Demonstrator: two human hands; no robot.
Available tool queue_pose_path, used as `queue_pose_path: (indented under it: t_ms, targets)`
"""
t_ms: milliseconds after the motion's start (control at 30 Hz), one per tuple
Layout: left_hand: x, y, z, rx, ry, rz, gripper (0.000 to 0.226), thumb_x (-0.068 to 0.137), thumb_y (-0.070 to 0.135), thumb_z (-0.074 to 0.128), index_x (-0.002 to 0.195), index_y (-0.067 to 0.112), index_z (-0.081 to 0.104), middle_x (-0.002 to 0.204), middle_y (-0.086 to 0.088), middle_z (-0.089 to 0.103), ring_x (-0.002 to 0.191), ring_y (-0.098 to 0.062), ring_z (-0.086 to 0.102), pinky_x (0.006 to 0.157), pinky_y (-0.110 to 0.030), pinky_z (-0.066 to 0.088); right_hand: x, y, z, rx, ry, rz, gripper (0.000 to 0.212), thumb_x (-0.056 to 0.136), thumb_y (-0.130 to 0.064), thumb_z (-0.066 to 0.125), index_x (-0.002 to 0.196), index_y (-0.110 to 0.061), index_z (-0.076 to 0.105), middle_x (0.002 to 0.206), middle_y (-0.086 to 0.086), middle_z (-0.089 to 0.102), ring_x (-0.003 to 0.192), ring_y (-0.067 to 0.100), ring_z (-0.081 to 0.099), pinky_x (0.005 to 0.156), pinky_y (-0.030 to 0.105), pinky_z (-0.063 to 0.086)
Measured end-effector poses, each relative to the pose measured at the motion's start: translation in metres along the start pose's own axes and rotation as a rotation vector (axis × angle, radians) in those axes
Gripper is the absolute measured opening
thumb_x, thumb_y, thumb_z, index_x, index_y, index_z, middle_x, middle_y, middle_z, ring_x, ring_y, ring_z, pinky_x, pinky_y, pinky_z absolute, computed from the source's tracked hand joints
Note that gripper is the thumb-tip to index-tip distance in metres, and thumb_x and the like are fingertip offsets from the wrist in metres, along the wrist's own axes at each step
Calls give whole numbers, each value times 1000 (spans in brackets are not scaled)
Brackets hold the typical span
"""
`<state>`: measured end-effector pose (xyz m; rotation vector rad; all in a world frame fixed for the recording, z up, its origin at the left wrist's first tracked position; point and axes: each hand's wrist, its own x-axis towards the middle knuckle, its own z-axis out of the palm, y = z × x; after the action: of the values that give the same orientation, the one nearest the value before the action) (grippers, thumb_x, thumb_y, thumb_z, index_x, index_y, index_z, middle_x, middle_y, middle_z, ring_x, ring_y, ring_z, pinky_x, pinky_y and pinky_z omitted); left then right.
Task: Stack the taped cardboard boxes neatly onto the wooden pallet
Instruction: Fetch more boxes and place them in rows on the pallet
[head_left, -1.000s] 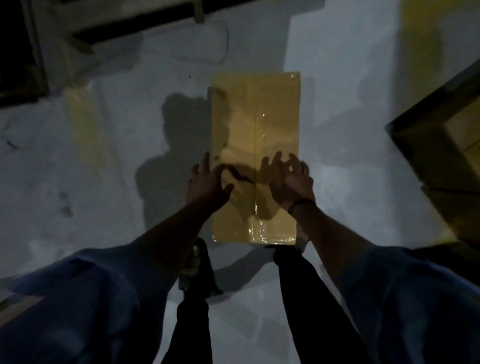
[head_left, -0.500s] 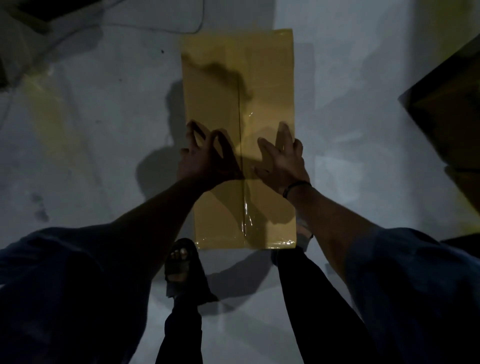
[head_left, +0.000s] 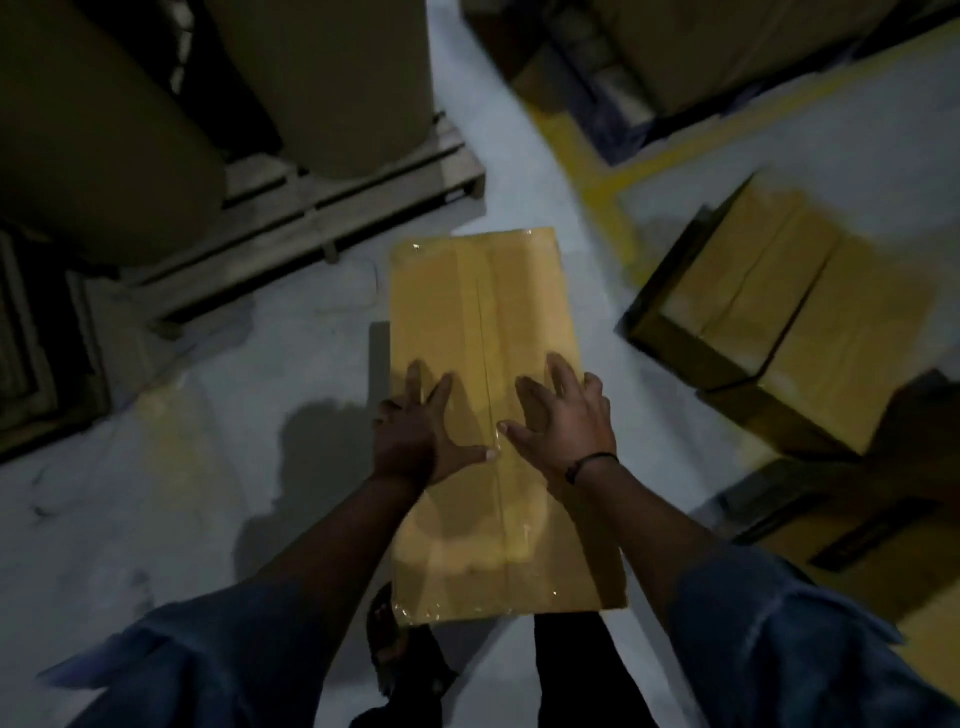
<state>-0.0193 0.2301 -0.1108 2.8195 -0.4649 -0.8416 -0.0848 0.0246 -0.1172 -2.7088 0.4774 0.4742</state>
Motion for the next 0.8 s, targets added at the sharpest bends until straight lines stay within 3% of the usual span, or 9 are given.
queue_pose_path:
  t_ms: [100,367,567,800]
  targets:
    - [-48,24,-60,-23,-24,76,130,59,96,62,163,42,7,171,2,-17,147,-51,24,114,-62,34,-52,-16,-59,-2,63,69,72,82,-79,57,144,-44,47,168,-5,12,141,36,25,111,49,34]
    - [-185,108,-160,104,79,392,125,59,94,64,162,43,14,173,4,-8,144,-49,27,114,-60,32,-228,-18,-176,63,292,326,75,80,-79,59,145,-46,45,166,-9,14,138,32,29,113,49,34]
    - [-247,203,-167,192,92,618,127,56,97,62,161,40,19,173,1,-4,142,-49,32,111,-58,36,-332,34,-216,125,482,540,75,78,-77,62,144,-45,47,165,-10,19,140,31,29,111,49,38]
    - [-313,331,-121,334,66,836,128,57,95,65,162,39,19,174,-2,-5,145,-56,27,114,-63,34,-446,131,-216,219,587,749,77,76,-79,63,143,-44,49,165,-11,19,136,30,32,112,44,38]
